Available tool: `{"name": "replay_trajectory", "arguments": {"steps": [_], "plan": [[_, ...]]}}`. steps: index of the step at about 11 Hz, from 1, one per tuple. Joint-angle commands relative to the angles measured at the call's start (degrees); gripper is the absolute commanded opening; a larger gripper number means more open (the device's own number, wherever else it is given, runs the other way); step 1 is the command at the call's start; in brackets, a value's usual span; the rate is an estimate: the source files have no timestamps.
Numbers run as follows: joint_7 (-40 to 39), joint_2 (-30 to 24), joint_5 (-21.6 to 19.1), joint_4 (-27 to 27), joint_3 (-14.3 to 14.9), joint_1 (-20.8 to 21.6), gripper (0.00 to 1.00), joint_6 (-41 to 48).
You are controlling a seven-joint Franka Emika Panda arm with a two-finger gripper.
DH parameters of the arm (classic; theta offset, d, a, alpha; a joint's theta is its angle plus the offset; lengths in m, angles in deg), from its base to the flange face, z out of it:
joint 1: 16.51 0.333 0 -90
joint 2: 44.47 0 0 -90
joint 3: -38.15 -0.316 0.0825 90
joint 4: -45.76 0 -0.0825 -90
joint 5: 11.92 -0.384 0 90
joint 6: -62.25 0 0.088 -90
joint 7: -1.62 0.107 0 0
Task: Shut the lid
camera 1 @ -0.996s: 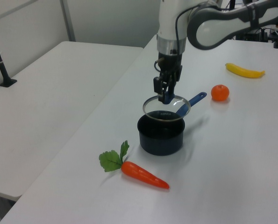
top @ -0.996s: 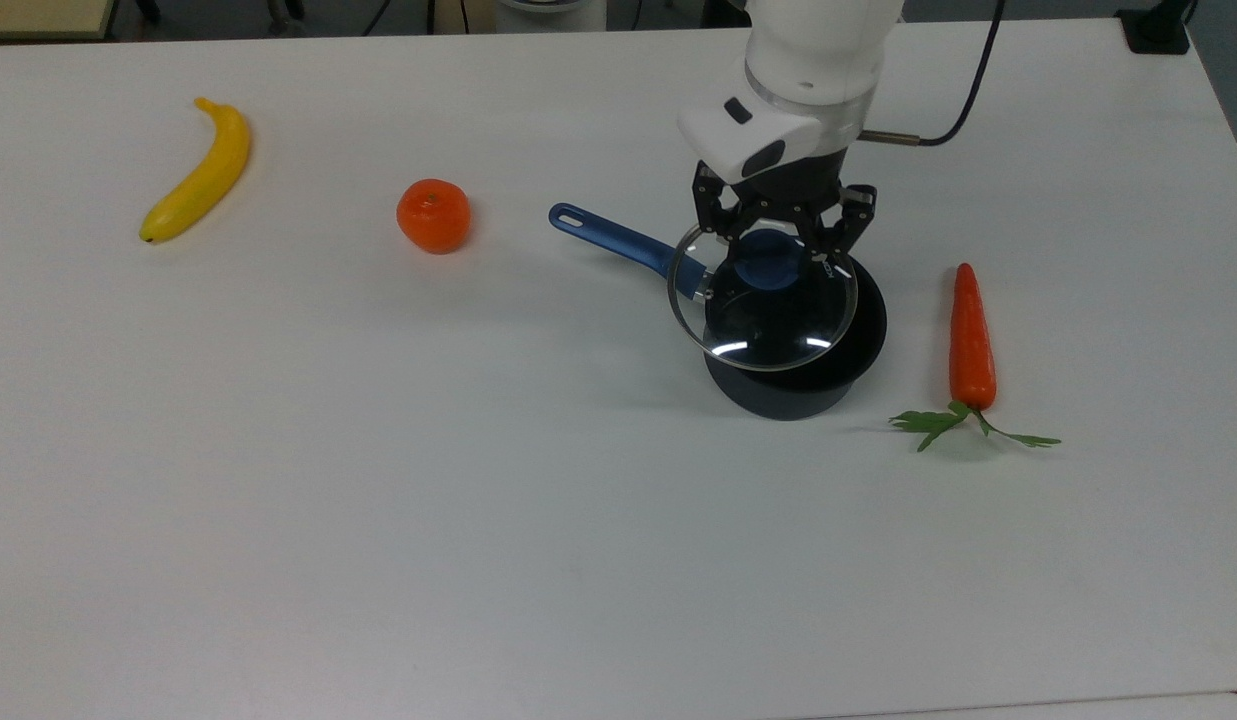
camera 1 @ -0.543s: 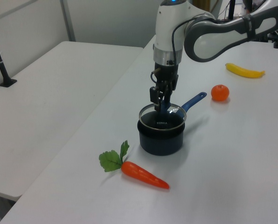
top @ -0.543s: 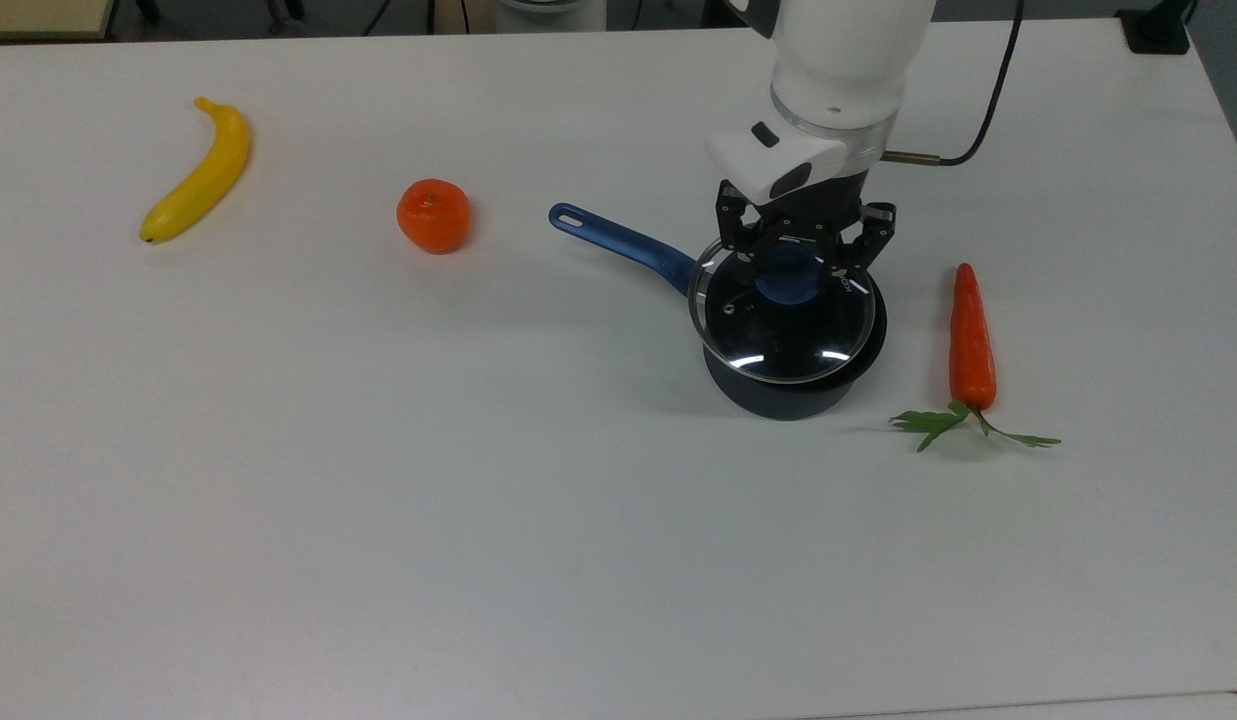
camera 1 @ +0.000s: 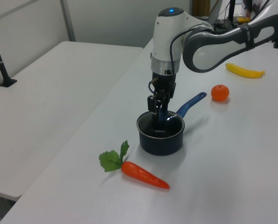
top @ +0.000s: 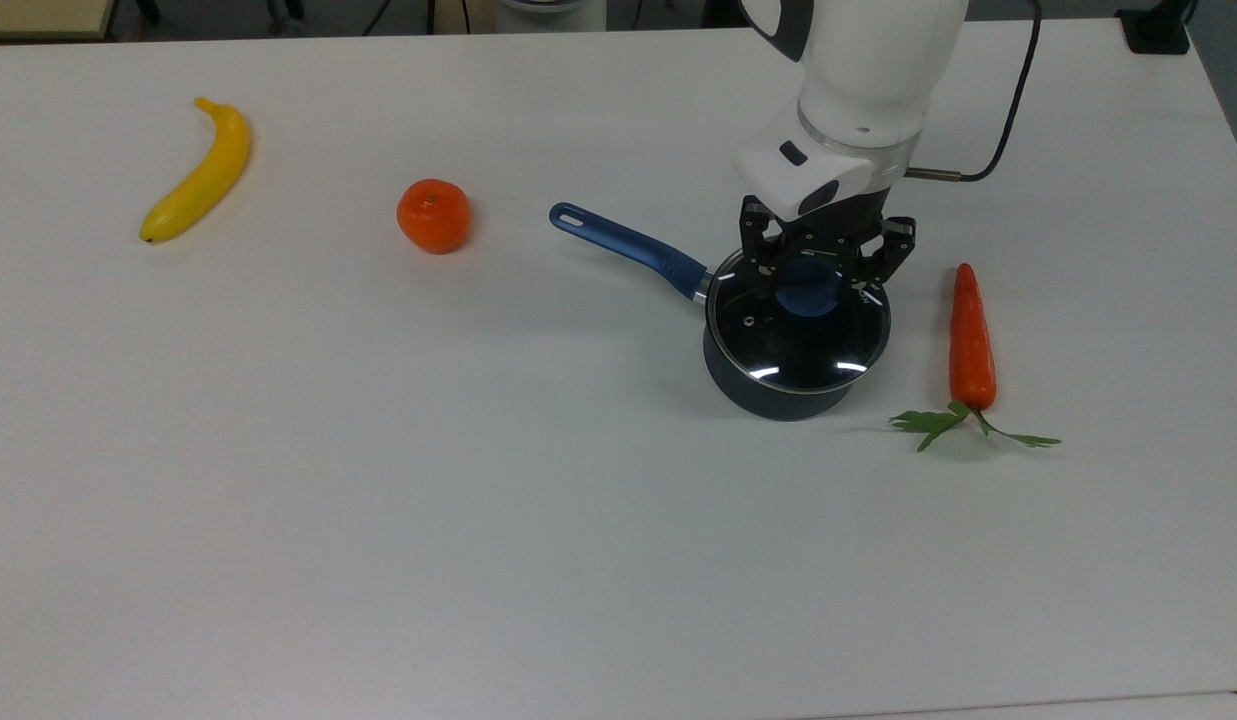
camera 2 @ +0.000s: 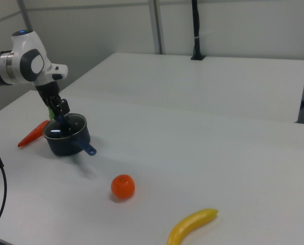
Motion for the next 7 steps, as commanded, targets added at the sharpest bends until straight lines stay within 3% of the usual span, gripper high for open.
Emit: {"name": "replay_trajectory", "arguments": {"steps": [1, 2, 3, 4, 5, 7], "plan": [[1.51, 0.56, 1.39, -1.00, 0.80, 0.83, 0.45, -1.34], [1.42, 0.73, 1.39, -0.91, 0.71, 0.83, 0.46, -1.34], [1.51, 1.17, 1.39, -1.00, 0.71, 0.92, 0.59, -1.26], [1.51, 1.26, 1.39, -0.91, 0.71, 0.92, 0.91, -1.17], [1.42, 1.08, 1.39, -0.91, 0.71, 0.92, 1.00, -0.99], [1.42, -0.58, 1.30, -0.91, 0.88, 0.66, 1.00, -0.56]]}}
